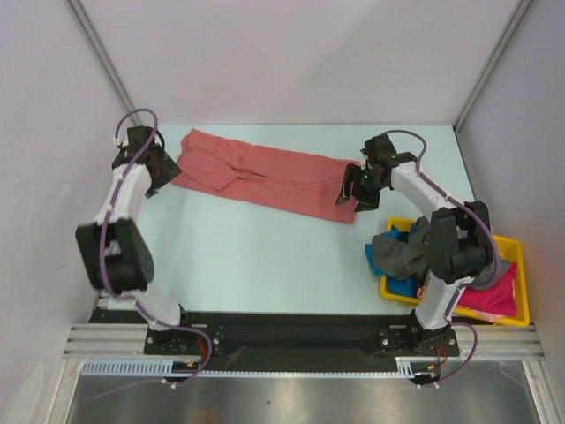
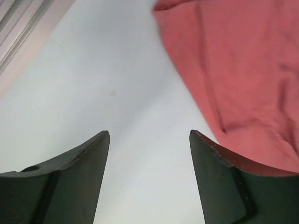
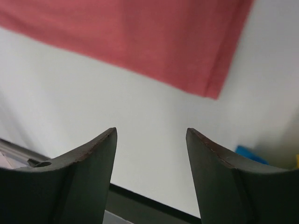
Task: Fold and stack the t-shirts
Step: Fold the tshirt
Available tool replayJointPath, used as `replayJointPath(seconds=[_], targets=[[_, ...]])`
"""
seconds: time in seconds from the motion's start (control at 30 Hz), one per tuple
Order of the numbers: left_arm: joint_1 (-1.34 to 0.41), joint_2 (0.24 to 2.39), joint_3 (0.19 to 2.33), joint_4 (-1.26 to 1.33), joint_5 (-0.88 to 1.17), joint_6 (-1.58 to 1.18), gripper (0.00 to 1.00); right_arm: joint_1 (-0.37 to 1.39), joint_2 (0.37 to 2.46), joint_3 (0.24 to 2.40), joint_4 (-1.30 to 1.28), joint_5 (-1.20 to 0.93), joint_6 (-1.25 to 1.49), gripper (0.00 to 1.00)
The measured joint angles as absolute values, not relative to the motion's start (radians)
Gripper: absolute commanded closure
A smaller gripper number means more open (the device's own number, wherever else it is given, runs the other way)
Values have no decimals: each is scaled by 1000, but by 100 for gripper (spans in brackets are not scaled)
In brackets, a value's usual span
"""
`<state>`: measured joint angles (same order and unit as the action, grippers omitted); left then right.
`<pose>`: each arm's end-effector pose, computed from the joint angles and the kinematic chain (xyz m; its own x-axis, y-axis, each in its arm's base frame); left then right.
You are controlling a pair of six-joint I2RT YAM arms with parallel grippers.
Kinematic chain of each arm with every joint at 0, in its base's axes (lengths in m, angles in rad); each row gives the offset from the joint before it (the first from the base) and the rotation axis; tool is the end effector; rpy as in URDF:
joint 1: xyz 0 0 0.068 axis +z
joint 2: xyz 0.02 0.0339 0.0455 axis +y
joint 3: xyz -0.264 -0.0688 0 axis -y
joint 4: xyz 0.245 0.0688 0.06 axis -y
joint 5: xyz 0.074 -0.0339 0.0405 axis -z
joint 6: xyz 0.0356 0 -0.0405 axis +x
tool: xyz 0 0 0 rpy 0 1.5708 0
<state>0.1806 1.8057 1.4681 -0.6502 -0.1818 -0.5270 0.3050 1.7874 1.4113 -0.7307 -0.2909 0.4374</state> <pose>0.3850 0.0768 0.2547 -0.5717 -0.6072 -0.5517 -0.6504 0.7454 -0.1464 0.3547 0.1224 0.2405 -0.9464 0.1275 -0.2967 -0.0102 0.9066 0.4219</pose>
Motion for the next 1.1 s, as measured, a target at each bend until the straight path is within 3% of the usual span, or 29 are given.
replayJointPath(seconds=[0.1,0.23,0.3,0.43,0.5,0.6,0.7,0.77,0.97,1.1], targets=[[99,1560,1353,-648,-179,-553,32,245,1825,1408,-724,-278,424,32],[-190,1305,1218,-625,-153,-608,35,205,1901,1385,-697,-278,409,36],[-333,1214,1112,-617,-119,-652,38,196,1939,1380,-690,-278,406,39],[-444,1122,941,-663,-91,-725,40,191,1963,1347,-667,-283,406,44],[-466,1120,923,-706,-95,-743,40,187,1963,1336,-657,-297,407,48],[-477,1095,922,-740,-113,-752,40,181,1967,1327,-632,-311,409,64],[-477,1051,928,-759,-141,-754,40,177,1977,1322,-605,-334,419,80],[-477,1040,939,-770,-159,-759,40,177,1978,1312,-587,-335,427,97],[-463,1056,947,-778,-189,-768,38,184,1961,1279,-550,-332,443,100],[-332,1076,957,-773,-161,-764,38,245,1863,1139,-469,-311,503,100]])
